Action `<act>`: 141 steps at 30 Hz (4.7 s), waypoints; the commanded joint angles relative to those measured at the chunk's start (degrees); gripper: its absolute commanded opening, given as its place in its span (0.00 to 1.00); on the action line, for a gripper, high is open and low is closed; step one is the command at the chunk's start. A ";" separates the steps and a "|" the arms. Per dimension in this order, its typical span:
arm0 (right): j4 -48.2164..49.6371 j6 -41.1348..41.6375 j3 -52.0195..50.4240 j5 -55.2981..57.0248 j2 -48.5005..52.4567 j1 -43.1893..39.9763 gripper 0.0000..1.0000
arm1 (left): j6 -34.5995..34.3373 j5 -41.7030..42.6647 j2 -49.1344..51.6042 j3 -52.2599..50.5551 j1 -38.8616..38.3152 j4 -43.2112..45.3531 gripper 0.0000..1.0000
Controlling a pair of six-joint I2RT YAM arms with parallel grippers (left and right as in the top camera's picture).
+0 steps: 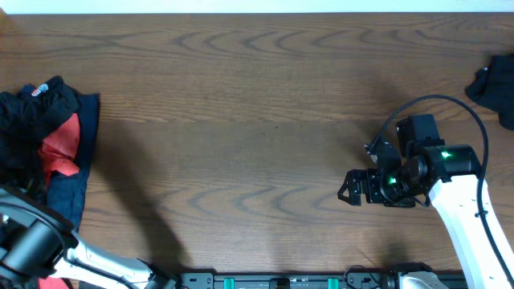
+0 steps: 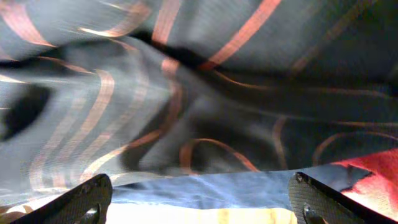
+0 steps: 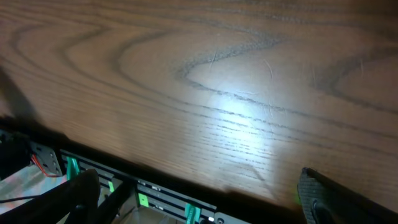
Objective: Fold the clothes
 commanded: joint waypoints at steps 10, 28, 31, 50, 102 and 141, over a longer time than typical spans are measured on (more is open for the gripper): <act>-1.01 -1.11 1.18 -0.87 -0.17 1.29 0.99 | 1.44 0.20 3.54 0.90 -0.76 0.74 0.95; -0.94 -1.11 1.18 -2.29 -0.17 1.27 0.99 | 1.86 -0.44 3.54 0.94 2.27 3.08 0.95; -0.79 -1.09 1.18 -2.29 -0.17 1.27 0.99 | 1.86 -0.17 3.54 0.94 3.32 3.17 0.90; 0.17 -0.66 1.18 -2.29 -0.17 1.27 0.99 | 2.27 4.28 3.54 0.94 3.58 2.47 0.06; 2.27 -0.72 1.18 -2.27 -0.17 1.27 0.99 | -2.67 -2.43 -24.70 5.11 -27.12 -4.26 0.38; 1.38 -0.72 1.18 -2.29 -0.07 1.27 0.99 | -3.82 -1.09 -14.80 -18.47 -8.44 3.78 0.72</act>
